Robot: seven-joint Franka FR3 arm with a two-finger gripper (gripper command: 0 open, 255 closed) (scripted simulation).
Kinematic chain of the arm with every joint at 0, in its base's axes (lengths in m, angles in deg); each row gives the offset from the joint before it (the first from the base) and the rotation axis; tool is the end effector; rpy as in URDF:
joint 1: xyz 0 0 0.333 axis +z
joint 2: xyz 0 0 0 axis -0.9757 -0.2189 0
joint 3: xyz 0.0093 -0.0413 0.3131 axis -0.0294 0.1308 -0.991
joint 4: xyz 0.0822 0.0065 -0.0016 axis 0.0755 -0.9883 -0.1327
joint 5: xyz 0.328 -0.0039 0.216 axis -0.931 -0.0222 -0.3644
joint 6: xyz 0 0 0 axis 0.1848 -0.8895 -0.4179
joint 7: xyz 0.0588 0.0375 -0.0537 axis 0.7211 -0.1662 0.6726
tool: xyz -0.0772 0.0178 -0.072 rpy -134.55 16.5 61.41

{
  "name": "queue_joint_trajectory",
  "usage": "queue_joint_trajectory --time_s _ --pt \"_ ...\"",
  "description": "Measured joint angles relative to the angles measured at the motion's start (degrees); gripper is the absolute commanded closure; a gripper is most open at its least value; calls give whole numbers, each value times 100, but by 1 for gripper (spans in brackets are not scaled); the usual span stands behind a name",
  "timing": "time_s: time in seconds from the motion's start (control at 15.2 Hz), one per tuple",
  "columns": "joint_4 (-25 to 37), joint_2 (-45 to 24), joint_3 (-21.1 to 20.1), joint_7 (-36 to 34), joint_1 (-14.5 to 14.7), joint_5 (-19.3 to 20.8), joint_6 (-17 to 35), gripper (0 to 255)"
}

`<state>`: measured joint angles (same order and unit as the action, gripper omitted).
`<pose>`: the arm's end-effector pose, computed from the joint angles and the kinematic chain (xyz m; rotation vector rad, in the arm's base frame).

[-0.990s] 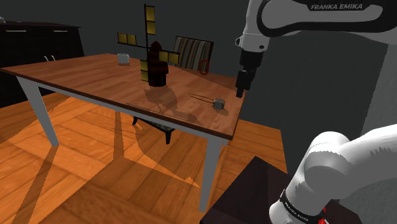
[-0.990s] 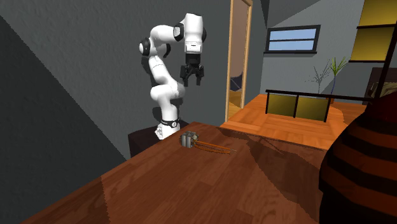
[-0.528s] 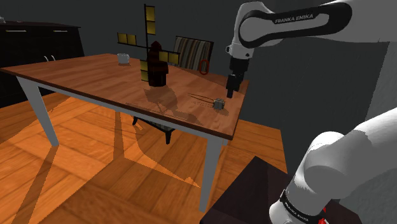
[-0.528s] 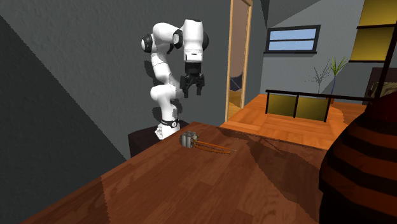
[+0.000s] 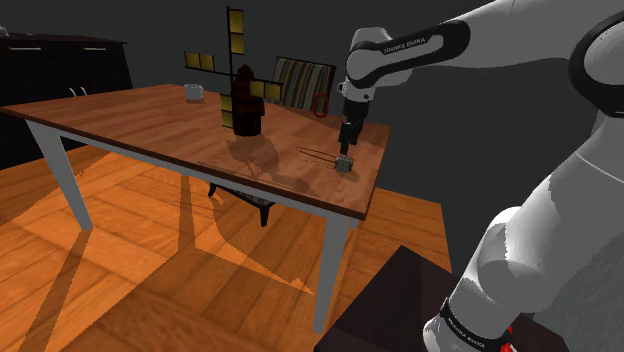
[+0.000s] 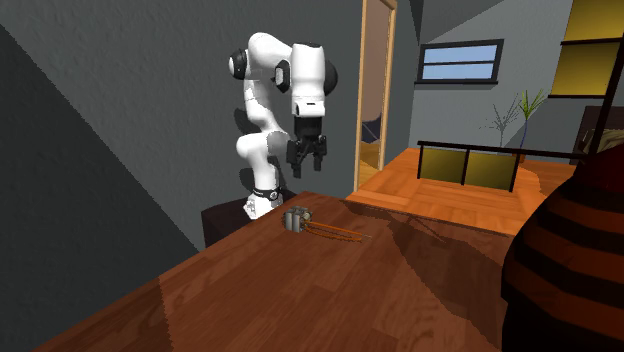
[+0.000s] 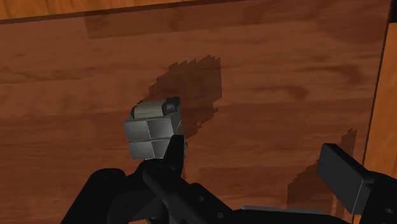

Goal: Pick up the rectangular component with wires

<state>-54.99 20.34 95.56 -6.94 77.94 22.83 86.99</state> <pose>0.4770 -0.1230 0.4996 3.0910 0.4003 0.0186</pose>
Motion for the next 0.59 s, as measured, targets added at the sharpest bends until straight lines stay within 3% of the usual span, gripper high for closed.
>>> queue_joint_trajectory --time_s 0.59 --pt "1704 -2099 310 1074 -187 -687 360 0"
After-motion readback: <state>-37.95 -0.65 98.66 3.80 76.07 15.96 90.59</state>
